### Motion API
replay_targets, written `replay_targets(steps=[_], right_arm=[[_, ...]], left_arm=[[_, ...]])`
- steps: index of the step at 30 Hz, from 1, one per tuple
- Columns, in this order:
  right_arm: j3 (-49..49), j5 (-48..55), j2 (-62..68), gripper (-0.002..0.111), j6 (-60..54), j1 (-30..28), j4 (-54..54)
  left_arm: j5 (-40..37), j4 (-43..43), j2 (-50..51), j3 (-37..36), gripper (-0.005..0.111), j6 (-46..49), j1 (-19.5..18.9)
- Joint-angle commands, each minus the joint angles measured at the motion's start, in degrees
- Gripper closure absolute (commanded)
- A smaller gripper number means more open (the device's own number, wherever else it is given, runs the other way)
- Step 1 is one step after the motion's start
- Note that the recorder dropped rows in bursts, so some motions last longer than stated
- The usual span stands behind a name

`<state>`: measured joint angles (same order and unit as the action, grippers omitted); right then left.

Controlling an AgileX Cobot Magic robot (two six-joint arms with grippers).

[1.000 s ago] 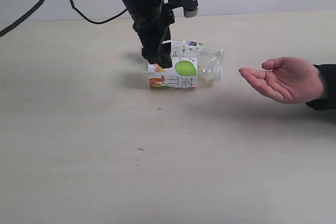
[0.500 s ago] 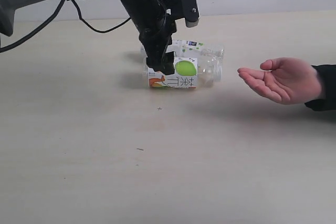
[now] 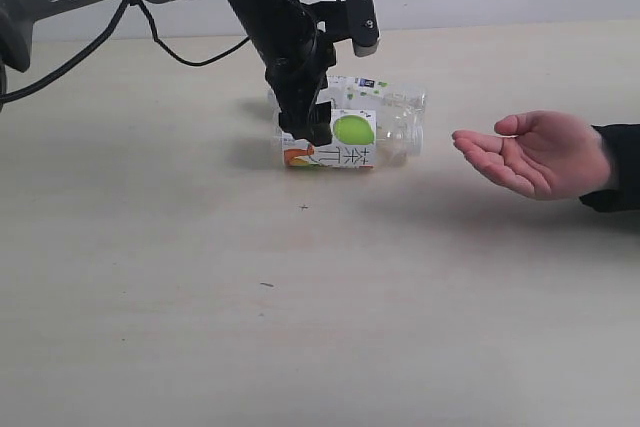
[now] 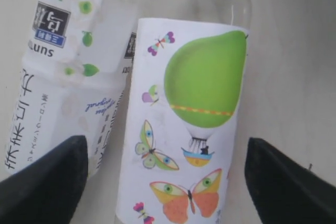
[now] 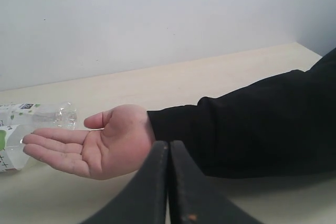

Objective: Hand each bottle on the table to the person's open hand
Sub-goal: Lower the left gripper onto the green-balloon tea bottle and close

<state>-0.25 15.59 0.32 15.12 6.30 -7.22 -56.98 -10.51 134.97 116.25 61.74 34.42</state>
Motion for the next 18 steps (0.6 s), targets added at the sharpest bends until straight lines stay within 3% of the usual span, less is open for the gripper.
replay_targets(steps=[1,18], right_arm=[[0.25,-0.50,-0.32,0.108,-0.07,-0.27,-0.38],[0.25,-0.50,-0.32,0.108,-0.07,-0.27,-0.38]], left_arm=[[-1.33,-0.17,-0.06,0.35,0.029,-0.70,-0.01],[-0.47,1.10,3.63,0.35,0.029,-0.70,-0.12]])
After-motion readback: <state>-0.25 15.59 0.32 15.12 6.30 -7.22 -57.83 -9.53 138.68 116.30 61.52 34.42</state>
